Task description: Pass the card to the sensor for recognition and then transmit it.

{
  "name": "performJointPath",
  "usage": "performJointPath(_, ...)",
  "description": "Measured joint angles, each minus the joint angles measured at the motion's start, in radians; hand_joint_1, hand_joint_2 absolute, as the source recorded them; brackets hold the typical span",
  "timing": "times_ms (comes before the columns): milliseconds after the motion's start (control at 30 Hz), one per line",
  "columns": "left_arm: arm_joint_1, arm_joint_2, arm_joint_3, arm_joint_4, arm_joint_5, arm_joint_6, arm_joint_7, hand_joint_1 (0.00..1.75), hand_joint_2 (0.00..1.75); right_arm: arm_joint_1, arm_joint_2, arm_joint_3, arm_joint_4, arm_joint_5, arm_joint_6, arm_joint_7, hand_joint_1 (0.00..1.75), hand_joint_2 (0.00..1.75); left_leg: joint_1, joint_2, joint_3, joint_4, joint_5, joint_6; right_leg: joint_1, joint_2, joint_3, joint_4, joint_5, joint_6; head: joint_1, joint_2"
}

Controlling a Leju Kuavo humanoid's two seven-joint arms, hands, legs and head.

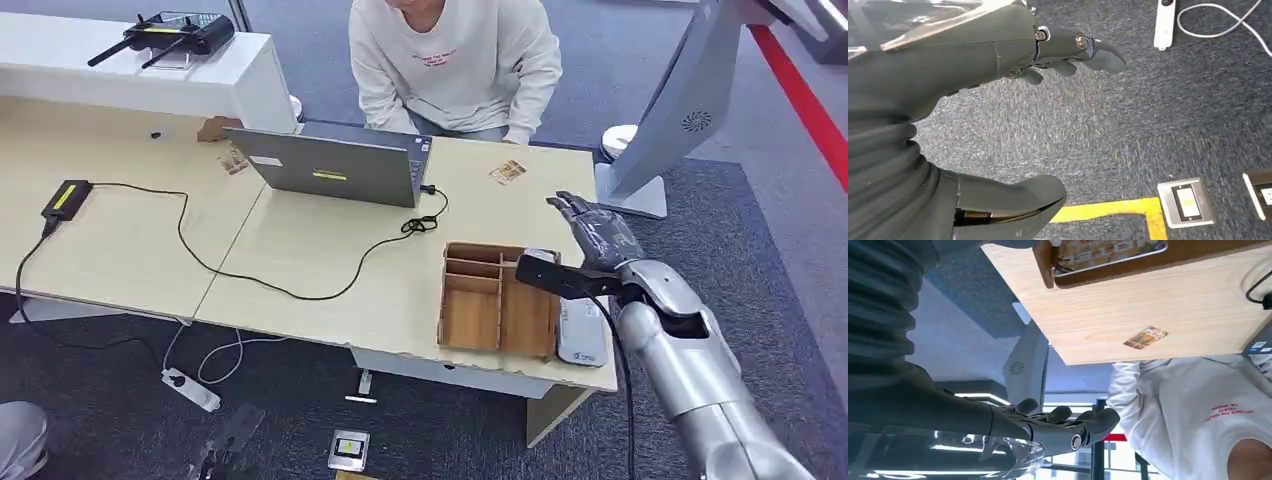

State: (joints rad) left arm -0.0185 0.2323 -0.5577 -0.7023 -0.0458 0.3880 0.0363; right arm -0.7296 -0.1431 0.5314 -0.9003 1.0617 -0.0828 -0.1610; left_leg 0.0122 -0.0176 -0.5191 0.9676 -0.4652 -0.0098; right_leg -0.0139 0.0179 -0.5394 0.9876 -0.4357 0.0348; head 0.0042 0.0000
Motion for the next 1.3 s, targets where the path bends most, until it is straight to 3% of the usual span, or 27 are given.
performJointPath(367, -0.003, 0.009, -0.012, 0.007, -0.010, 0.024, 0.019, 0.00, 1.75, -0.008, 0.020, 0.008, 0.020, -0.018, -0.006, -0.002, 0.00, 1.75, 0.000, 0.000, 0.000, 0.000, 0.000, 0.000, 0.000, 0.000, -0.001, 0.000, 0.000, 0.000, 0.000, 0.000)
performJointPath(500, -0.005, -0.010, -0.021, 0.017, -0.024, 0.060, 0.053, 0.00, 1.75, 0.006, 0.000, 0.008, 0.025, -0.026, -0.008, -0.003, 0.00, 1.75, 0.000, 0.000, 0.000, 0.000, 0.000, 0.000, 0.000, 0.000, 0.000, 0.000, 0.000, 0.000, 0.000, 0.000)
performJointPath(600, -0.006, -0.014, -0.028, 0.023, -0.038, 0.044, 0.033, 0.00, 1.75, 0.011, -0.006, 0.008, 0.025, -0.027, -0.008, 0.004, 0.00, 1.75, 0.000, 0.000, 0.000, 0.000, 0.000, 0.000, 0.000, 0.000, -0.001, 0.000, 0.000, 0.000, 0.000, 0.000)
performJointPath(767, -0.006, -0.010, -0.030, 0.024, -0.050, 0.042, 0.073, 0.00, 1.75, 0.035, -0.021, 0.006, 0.005, -0.026, 0.019, 0.023, 0.00, 1.75, 0.000, 0.000, 0.000, 0.000, 0.000, 0.000, 0.000, 0.001, -0.001, 0.000, 0.000, 0.000, 0.000, 0.000)
performJointPath(1300, -0.008, -0.010, -0.051, 0.028, -0.067, 0.045, 0.057, 0.00, 1.75, 0.099, -0.055, -0.016, -0.096, -0.017, 0.059, 0.047, 0.00, 1.75, 0.000, 0.000, 0.001, 0.000, 0.000, 0.000, 0.000, 0.001, 0.000, 0.000, 0.000, 0.000, 0.000, 0.000)
